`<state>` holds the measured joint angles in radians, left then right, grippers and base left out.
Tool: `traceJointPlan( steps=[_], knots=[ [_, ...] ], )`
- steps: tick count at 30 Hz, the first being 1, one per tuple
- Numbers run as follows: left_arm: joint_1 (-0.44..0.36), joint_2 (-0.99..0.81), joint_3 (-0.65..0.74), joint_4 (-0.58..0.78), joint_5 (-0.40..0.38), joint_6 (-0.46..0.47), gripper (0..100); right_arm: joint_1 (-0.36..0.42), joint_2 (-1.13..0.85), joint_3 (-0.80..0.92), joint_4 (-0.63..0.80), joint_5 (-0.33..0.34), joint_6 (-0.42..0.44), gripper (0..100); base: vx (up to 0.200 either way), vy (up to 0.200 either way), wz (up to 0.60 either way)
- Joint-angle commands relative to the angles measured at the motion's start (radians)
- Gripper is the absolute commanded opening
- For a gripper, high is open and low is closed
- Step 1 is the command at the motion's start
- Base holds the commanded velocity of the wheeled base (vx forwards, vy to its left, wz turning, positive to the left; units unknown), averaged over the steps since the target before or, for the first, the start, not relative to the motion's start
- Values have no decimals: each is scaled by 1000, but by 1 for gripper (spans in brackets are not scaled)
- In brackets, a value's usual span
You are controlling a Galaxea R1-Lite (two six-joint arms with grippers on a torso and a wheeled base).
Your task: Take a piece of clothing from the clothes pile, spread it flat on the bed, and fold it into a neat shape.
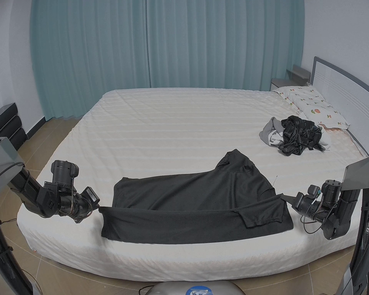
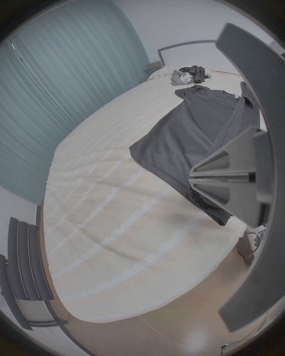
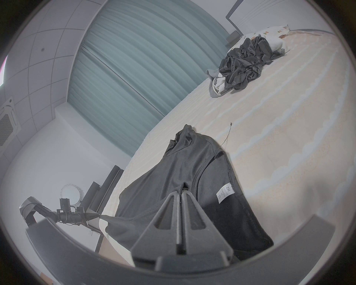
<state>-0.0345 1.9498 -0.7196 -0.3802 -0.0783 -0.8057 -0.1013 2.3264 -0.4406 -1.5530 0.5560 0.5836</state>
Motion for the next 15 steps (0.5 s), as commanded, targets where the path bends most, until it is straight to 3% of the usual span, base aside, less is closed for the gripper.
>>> traceJointPlan(
  steps=[1,15],
  knots=[
    [7,-32,-12,70,-1,43,0,2,-38,26,-10,5,-2,0,0,0,0],
    [-1,89,-52,15,-32,22,0,3,37,-26,-10,-2,-1,0,0,0,0]
  ],
)
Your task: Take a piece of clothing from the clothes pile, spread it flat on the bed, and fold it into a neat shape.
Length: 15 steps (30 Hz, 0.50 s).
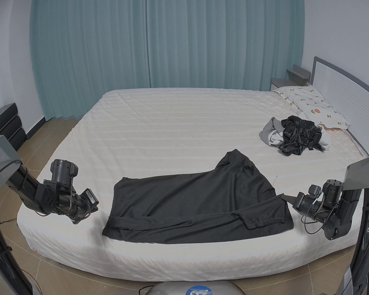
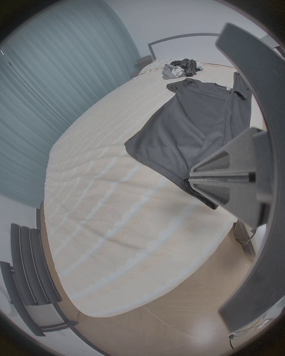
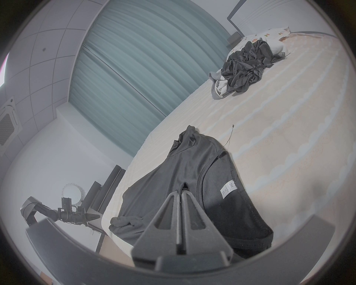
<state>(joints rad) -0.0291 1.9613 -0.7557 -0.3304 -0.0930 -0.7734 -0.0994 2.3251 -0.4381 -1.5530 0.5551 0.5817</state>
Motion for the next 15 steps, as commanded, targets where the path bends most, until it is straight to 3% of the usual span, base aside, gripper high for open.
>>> traceJointPlan(
  steps=[1,6,7,15],
  knots=[
    [-11,102,-20,-58,-25,-21,0,1,48,-33,-10,-3,1,0,0,0,0],
    [-28,188,-11,-179,-19,-38,0,6,83,-51,-10,-6,1,0,0,0,0],
    [-28,186,-10,-180,-21,-40,100,6,86,-53,-10,-6,0,0,0,0,0],
    [-44,196,16,-191,-40,-33,100,9,97,-51,-10,-4,1,0,0,0,0]
  ],
)
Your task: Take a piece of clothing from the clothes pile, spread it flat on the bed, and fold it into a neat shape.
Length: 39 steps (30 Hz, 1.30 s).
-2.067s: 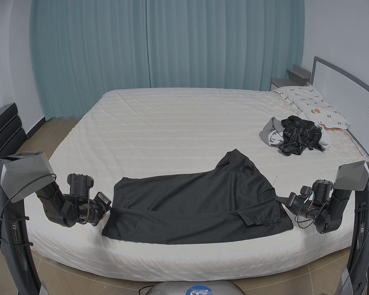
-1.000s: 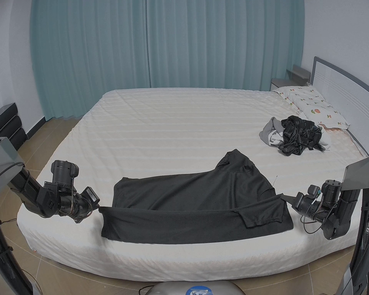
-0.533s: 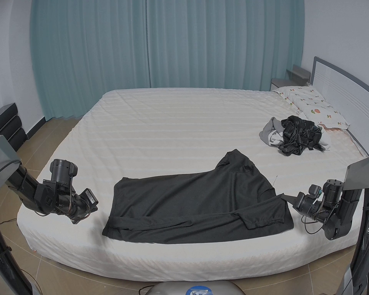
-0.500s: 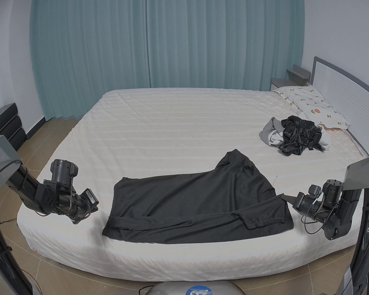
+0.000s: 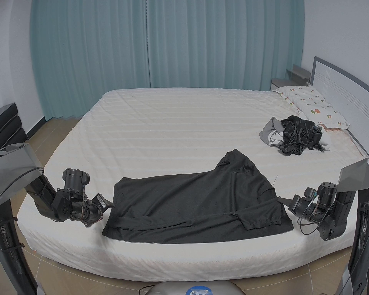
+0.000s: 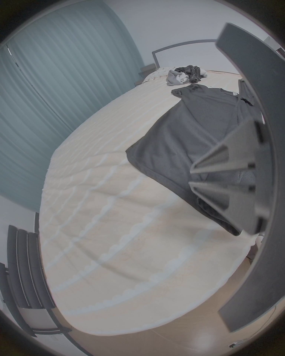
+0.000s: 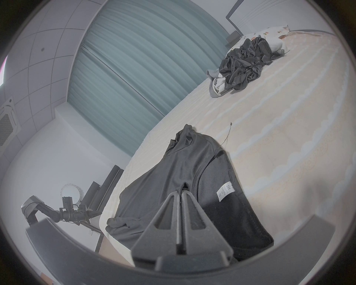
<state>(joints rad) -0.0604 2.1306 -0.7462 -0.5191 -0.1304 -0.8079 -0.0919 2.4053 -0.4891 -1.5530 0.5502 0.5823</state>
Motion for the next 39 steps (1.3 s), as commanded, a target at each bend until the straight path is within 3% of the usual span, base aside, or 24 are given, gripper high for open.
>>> traceJointPlan(
  steps=[1,15,16,20,25,39],
  knots=[
    [-13,26,7,-2,-5,1,100,1,17,0,-10,0,1,0,0,0,0],
    [-48,72,-44,-16,-5,-5,100,1,17,4,-10,0,-1,0,0,0,0],
    [-48,72,-41,-21,-3,-5,0,1,17,4,-10,0,1,0,0,0,0],
    [-47,71,-35,-38,8,-5,0,3,17,7,-10,0,-1,0,0,0,0],
    [-36,63,-27,-44,77,-7,0,1,15,9,-10,0,-1,0,0,0,0],
    [1,28,-36,-44,77,-37,0,-2,8,-5,-10,-1,-1,0,0,0,0]
  ],
)
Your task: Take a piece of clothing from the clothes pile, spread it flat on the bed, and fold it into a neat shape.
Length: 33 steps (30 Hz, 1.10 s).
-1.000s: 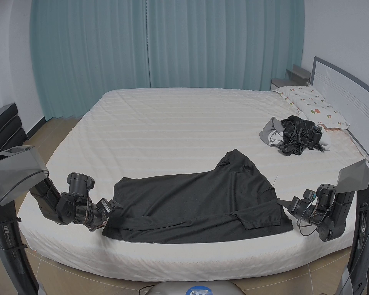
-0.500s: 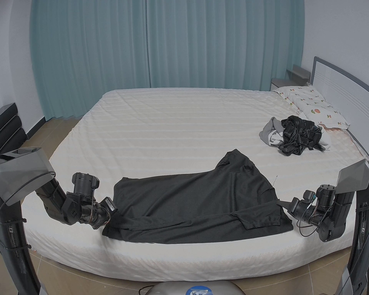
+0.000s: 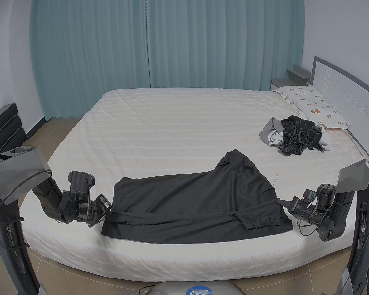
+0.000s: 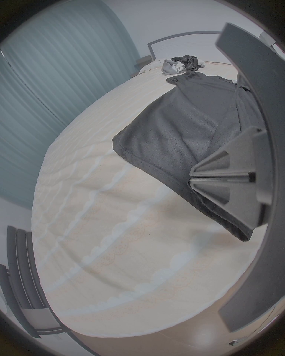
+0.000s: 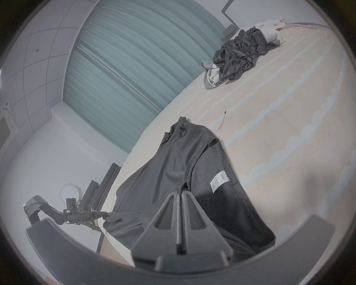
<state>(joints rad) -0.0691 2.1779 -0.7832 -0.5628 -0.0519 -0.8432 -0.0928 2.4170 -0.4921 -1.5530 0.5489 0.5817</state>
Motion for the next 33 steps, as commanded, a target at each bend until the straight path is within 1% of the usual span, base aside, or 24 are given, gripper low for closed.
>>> traceJointPlan(
  steps=[1,6,7,12,15,18,19,24,25,28,31,32,33],
  knots=[
    [11,-38,9,4,-13,-2,0,-1,-6,-2,-10,0,0,0,0,0,0],
    [11,-46,9,12,-19,0,0,-2,4,-19,-10,-6,1,0,0,0,0],
    [11,-33,2,9,-19,-2,0,1,14,-28,-10,-20,3,0,0,0,0],
    [12,3,-7,0,-20,-2,0,2,54,-72,-10,-32,3,0,0,0,0],
    [11,23,-16,-2,-20,-4,0,2,76,-92,-10,-47,20,0,0,0,0],
    [11,42,-27,-3,-23,-5,0,4,86,-102,-9,-49,30,0,0,0,0],
    [11,51,-36,-2,-26,-7,100,5,93,-105,-9,-50,30,0,0,0,0],
    [8,77,-51,-3,-26,-8,100,18,120,-112,-10,-50,30,0,0,0,0],
    [8,79,-53,-3,-26,-8,100,19,125,-115,-10,-52,30,100,0,0,0],
    [8,80,-56,-3,-25,-11,100,19,126,-118,-10,-50,30,100,0,0,0],
    [8,53,-39,-39,-23,-60,100,15,119,-114,-10,-50,30,100,0,0,0],
    [8,53,-39,-39,-23,-60,100,13,119,-114,-10,-50,30,100,0,0,0],
    [6,13,-22,-54,-25,-74,100,10,113,-108,-10,-50,30,100,0,0,0]
  ],
)
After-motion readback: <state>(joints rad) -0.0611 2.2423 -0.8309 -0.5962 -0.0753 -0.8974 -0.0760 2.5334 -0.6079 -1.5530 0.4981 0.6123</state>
